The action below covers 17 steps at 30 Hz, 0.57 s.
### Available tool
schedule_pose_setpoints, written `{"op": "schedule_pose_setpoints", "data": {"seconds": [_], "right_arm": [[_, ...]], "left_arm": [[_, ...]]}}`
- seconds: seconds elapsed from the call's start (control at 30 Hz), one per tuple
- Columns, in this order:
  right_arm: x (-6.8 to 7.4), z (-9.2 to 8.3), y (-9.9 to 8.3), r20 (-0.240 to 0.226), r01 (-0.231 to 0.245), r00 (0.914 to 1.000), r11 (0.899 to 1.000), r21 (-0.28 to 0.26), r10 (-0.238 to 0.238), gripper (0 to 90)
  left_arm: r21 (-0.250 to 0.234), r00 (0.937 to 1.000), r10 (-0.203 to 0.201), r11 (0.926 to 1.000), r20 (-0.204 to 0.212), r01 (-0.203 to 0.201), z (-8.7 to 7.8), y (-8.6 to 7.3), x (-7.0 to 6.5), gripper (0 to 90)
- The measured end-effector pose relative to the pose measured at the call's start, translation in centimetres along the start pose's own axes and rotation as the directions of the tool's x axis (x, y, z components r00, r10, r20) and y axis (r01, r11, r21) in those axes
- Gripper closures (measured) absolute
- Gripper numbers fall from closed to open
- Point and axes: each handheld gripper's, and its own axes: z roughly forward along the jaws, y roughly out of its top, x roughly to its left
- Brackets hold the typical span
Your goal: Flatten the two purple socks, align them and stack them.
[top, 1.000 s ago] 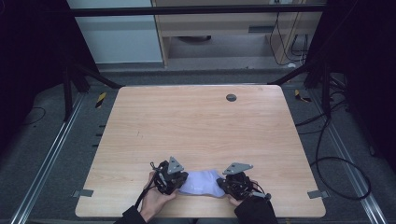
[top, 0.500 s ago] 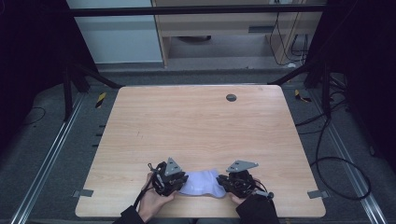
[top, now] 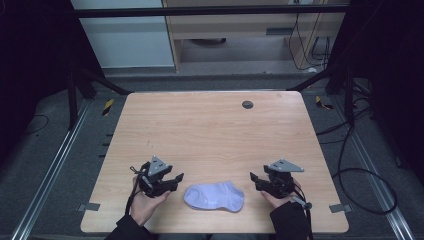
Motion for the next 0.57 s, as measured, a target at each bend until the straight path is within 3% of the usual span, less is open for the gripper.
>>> {"op": "schedule_pose_setpoints", "data": {"seconds": [0.37,0.57], "right_arm": [[-3.7,-0.4,-0.4,0.106,-0.055,0.9927,0.998,-0.013,0.056,26.5],[-5.0,-0.7,-0.6,0.145,-0.069,0.9869,0.997,-0.016,0.071,24.2]], "left_arm": [[-0.019,0.9924,-0.087,0.9962,-0.087,0.085,-0.4,-1.1,4.5,32.3],[-0.02,0.9858,-0.108,0.9941,-0.129,0.106,-0.5,-1.6,5.9,31.1]]}}
